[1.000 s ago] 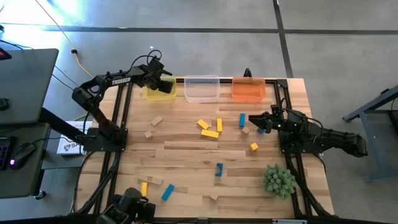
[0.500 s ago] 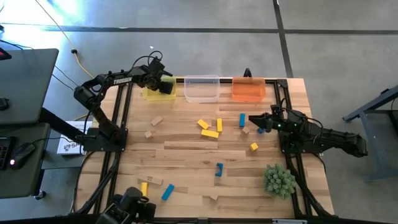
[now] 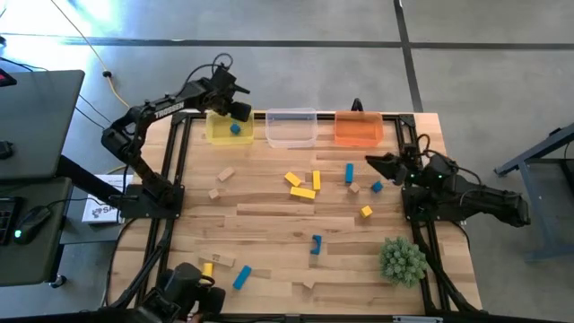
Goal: Sort & place blocks by color
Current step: Put the yellow block into the orange bin, then put the light brown block into the transparent bin
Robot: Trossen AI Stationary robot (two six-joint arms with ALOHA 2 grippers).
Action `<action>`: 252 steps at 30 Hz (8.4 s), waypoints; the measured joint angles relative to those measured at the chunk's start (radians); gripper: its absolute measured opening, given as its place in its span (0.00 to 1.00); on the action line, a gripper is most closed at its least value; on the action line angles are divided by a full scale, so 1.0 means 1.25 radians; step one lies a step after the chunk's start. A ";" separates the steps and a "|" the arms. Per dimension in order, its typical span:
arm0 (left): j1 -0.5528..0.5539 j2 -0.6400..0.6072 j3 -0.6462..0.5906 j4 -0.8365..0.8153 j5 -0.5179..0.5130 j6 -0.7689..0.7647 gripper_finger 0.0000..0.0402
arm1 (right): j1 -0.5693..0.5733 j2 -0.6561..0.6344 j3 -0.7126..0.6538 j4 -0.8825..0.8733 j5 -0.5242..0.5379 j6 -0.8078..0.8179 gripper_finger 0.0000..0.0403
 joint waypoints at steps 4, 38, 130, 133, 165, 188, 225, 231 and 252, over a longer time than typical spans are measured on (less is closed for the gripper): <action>-0.002 -0.023 0.054 -0.030 0.014 0.033 0.39 | 0.000 0.038 0.053 -0.007 0.009 -0.043 0.54; -0.179 -0.212 0.125 -0.299 0.139 0.046 0.39 | 0.067 0.817 0.521 -0.144 -0.134 -0.425 0.54; -0.350 -0.211 0.124 -0.310 0.115 0.019 0.39 | 0.168 1.308 0.697 -0.291 -0.045 -0.434 0.26; -0.350 -0.211 0.124 -0.310 0.115 0.045 0.39 | 0.168 1.308 0.767 -0.373 -0.019 -0.453 0.26; -0.347 -0.211 0.124 -0.310 0.077 0.052 0.39 | -0.060 1.305 1.045 -0.895 0.275 -0.706 0.26; -0.347 -0.211 0.124 -0.309 0.073 0.052 0.39 | -0.363 1.136 0.802 -0.736 0.251 -0.673 0.26; -0.349 -0.211 0.124 -0.310 -0.007 0.023 0.39 | -0.534 1.173 0.688 -0.580 0.071 -0.700 0.37; -0.345 -0.211 0.124 -0.322 -0.009 -0.004 0.39 | -0.534 1.173 0.705 -0.584 0.069 -0.706 0.38; -0.320 -0.211 0.124 -0.352 -0.029 -0.059 0.43 | -0.534 1.173 0.833 -0.712 0.032 -0.724 0.38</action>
